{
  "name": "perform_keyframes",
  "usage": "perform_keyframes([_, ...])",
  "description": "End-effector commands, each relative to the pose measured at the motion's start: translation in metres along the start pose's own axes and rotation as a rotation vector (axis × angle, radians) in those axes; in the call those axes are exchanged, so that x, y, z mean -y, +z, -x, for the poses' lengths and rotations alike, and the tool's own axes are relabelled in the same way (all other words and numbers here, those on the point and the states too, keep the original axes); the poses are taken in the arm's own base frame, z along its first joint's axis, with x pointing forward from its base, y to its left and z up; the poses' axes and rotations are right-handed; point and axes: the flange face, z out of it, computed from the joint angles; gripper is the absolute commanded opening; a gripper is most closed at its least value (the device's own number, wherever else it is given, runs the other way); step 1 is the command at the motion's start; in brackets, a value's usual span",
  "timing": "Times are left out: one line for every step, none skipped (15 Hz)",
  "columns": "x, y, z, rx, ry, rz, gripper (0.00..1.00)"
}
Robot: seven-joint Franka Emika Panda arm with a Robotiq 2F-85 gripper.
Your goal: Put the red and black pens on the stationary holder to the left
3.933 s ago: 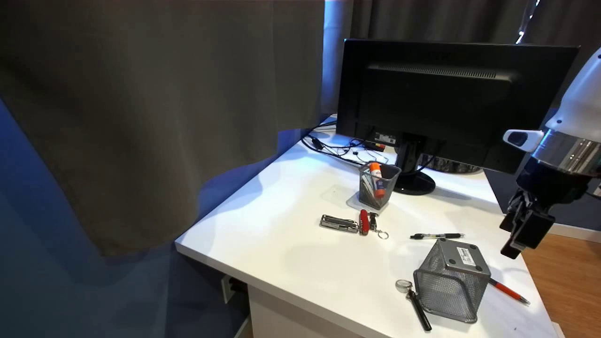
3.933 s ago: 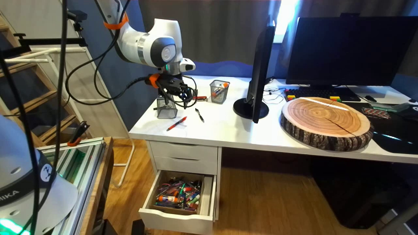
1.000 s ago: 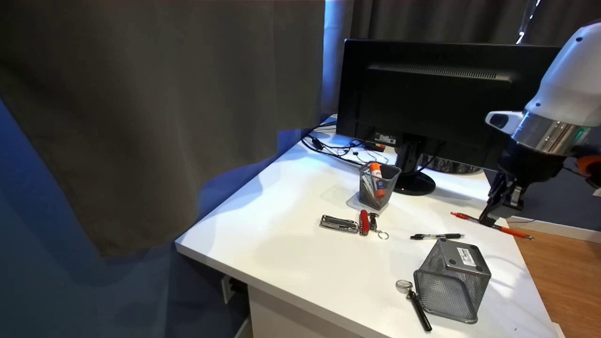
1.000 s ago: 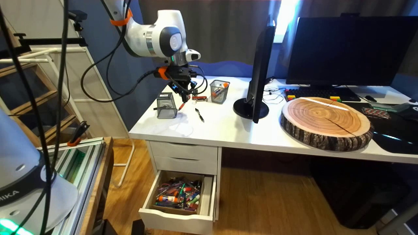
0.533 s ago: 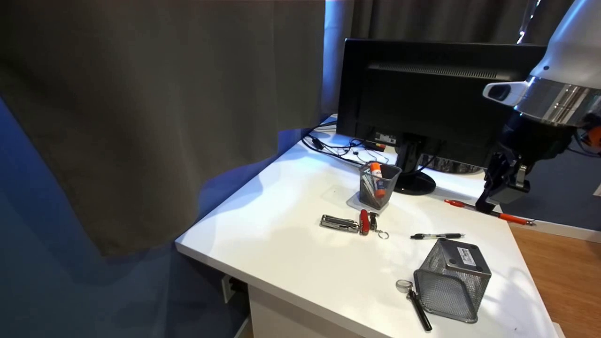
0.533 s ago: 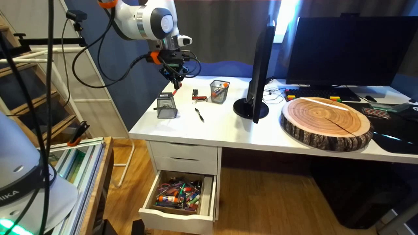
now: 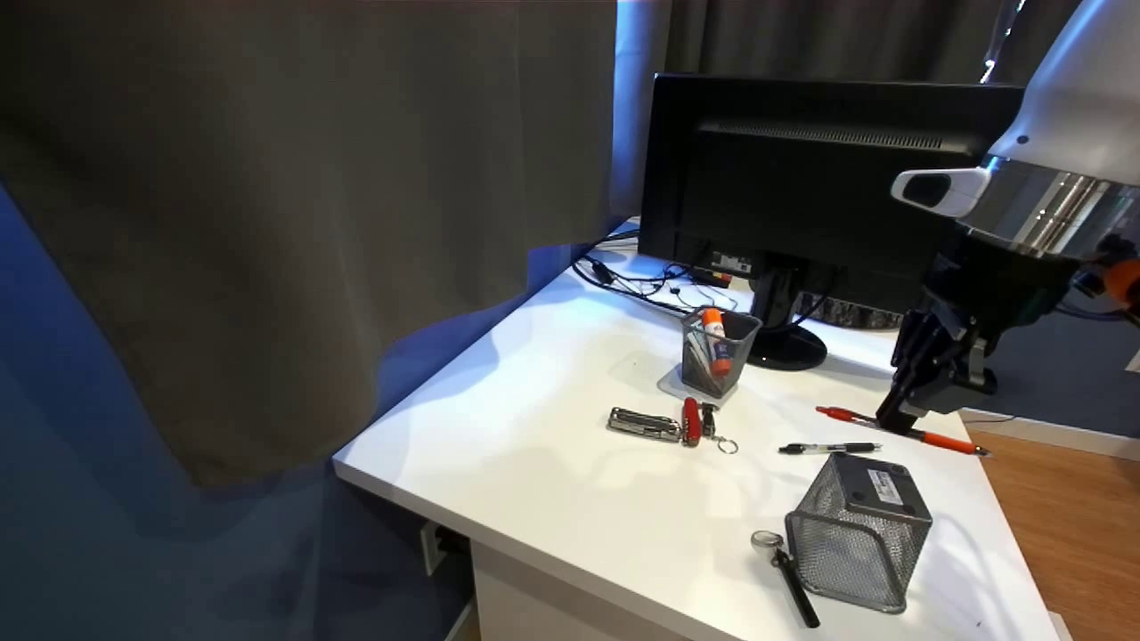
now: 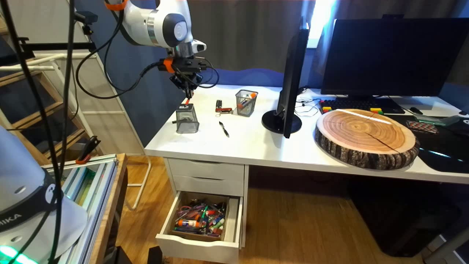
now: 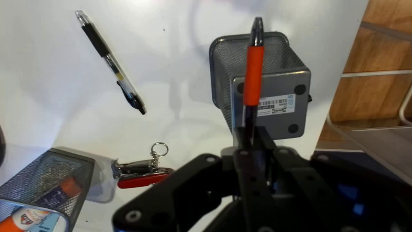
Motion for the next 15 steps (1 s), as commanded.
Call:
perform_keyframes([0.003, 0.013, -0.006, -0.046, -0.015, -0.068, 0.02])
perform_keyframes([0.003, 0.016, -0.005, -0.047, -0.003, -0.079, 0.02])
perform_keyframes([0.004, 0.018, -0.003, -0.046, 0.006, -0.088, 0.02])
perform_keyframes([0.004, 0.021, -0.002, -0.041, 0.006, -0.094, 0.02])
perform_keyframes([0.004, 0.024, 0.001, -0.018, -0.006, -0.092, 0.02])
perform_keyframes([0.005, 0.027, 0.001, -0.025, -0.007, -0.101, 0.02])
perform_keyframes([0.005, 0.030, 0.002, -0.021, -0.004, -0.107, 0.02])
perform_keyframes([0.005, 0.032, 0.002, -0.022, -0.002, -0.111, 0.02])
perform_keyframes([0.006, 0.033, 0.002, -0.023, 0.004, -0.116, 0.02])
perform_keyframes([0.008, 0.033, 0.001, -0.026, 0.003, -0.123, 0.02])
perform_keyframes([0.010, 0.033, 0.001, -0.028, 0.006, -0.129, 0.02])
perform_keyframes([0.011, 0.032, 0.000, -0.026, 0.008, -0.134, 0.02])
perform_keyframes([0.013, 0.032, 0.000, -0.030, 0.011, -0.139, 0.02])
perform_keyframes([0.015, 0.032, 0.000, -0.029, 0.014, -0.144, 0.02])
perform_keyframes([0.015, 0.032, 0.000, -0.026, 0.018, -0.146, 0.02])
